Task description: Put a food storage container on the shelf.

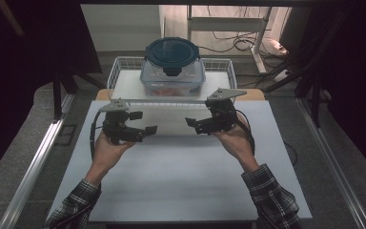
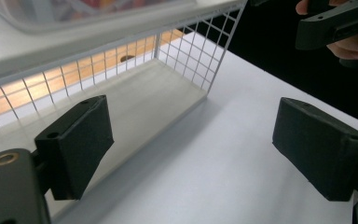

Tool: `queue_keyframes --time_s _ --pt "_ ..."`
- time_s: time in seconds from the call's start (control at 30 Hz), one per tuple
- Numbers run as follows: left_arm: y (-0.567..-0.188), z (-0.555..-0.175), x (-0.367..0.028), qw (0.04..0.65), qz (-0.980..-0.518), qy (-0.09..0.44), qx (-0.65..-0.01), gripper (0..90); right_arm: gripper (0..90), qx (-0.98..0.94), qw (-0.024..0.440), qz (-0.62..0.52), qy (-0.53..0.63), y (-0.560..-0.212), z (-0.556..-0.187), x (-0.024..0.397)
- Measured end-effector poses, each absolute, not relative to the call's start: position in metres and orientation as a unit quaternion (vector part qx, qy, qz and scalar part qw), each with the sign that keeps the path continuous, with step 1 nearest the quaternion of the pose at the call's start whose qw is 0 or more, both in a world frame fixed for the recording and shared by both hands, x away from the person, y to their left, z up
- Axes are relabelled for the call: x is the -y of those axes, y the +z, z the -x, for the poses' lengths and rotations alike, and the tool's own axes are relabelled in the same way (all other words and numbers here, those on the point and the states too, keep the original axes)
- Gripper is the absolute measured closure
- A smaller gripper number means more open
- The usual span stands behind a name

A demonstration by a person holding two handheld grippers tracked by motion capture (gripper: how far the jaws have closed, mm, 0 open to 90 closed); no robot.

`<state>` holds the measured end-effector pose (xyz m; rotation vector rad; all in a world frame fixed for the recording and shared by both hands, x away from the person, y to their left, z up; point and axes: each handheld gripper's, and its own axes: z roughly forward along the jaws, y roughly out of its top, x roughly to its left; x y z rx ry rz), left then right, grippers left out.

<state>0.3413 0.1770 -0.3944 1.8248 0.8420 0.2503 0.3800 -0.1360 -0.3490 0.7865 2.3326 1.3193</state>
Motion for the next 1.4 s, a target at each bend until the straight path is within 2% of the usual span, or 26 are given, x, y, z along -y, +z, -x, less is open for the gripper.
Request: queue_keyframes --time_s 0.33,0.73,1.07,1.4 --pt "-0.415 -0.328 -0.170 0.526 -0.770 0.099 -0.348 8.6 2.9 -0.827 0.170 -0.270 0.464 -0.368 -0.369 0.138" --pt "-0.456 -0.313 -0.169 0.520 -0.771 0.083 -0.359 7.6 1.4 -0.833 0.166 -0.281 0.447 -0.408 -0.360 0.152" --pt "-0.463 -0.297 -0.177 0.523 -0.766 0.096 -0.362 5.0 0.5 -0.836 0.168 -0.290 0.434 -0.424 -0.350 0.165" --pt "-0.476 -0.280 -0.185 0.500 -0.773 0.119 -0.372 4.6 0.0 -0.833 0.176 -0.296 0.432 -0.431 -0.333 0.179"
